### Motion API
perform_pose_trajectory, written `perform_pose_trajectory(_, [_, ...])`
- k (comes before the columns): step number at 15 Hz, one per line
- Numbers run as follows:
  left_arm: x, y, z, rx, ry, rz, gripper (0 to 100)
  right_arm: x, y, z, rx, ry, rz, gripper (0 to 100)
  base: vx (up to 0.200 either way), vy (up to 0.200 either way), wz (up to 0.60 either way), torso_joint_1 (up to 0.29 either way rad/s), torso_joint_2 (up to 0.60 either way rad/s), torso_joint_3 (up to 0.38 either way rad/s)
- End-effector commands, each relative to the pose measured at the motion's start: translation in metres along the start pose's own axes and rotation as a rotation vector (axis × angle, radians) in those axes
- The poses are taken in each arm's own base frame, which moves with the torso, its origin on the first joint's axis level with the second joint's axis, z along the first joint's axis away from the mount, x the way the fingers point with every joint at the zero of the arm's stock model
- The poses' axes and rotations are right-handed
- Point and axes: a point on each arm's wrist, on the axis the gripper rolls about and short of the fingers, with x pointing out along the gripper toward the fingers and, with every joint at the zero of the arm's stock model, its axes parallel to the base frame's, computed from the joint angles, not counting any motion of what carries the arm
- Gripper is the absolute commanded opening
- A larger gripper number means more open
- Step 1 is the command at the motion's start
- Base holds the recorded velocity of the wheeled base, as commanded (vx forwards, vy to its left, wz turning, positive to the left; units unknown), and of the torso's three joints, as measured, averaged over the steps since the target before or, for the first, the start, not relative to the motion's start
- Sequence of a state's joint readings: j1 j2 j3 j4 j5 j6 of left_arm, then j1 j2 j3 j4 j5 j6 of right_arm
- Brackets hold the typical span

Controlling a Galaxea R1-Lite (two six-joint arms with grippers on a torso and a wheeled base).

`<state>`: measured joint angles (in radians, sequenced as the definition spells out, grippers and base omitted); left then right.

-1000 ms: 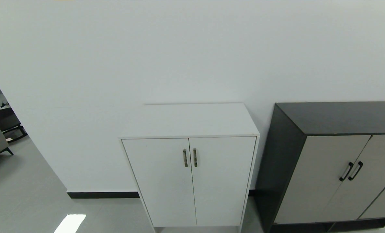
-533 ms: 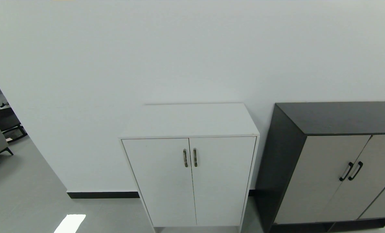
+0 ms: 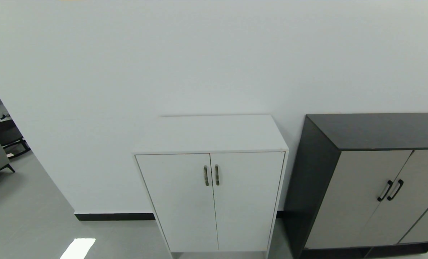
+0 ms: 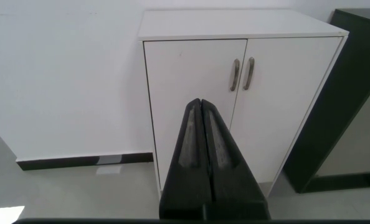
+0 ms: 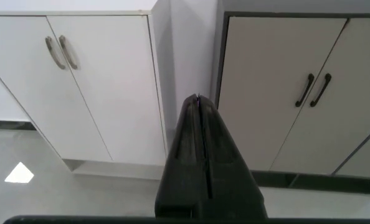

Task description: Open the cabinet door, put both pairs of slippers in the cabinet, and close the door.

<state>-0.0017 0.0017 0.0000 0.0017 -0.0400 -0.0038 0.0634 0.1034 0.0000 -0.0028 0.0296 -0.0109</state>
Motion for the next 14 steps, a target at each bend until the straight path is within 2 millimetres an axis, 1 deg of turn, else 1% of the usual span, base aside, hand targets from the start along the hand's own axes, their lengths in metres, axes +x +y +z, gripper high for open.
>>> perform_pose_trajectory(1, [0.0000,0.0000,0.0000,0.001,0.000,0.000,0,-0.0010,-0.0002,-0.0003,-0.002,-0.013,-0.012,0,0.000,0.000,0.00,0.000,0.00,0.000])
perform_pose_trajectory(3, [0.0000,0.0000,0.0000,-0.001,0.000,0.000,0,-0.0031,0.0004,-0.0010,0.000,-0.042,-0.046,0,0.000,0.000,0.00,0.000,0.00,0.000])
perform_pose_trajectory(9, [0.0000,0.0000,0.0000,0.001,0.000,0.000,0,-0.0075,0.0013,-0.0026,-0.002,-0.101,-0.077,0,0.000,0.000,0.00,0.000,0.00,0.000])
perform_pose_trajectory(14, [0.0000,0.0000,0.0000,-0.001,0.000,0.000,0,-0.0075,0.0013,-0.0026,0.001,-0.101,-0.079,0,0.000,0.000,0.00,0.000,0.00,0.000])
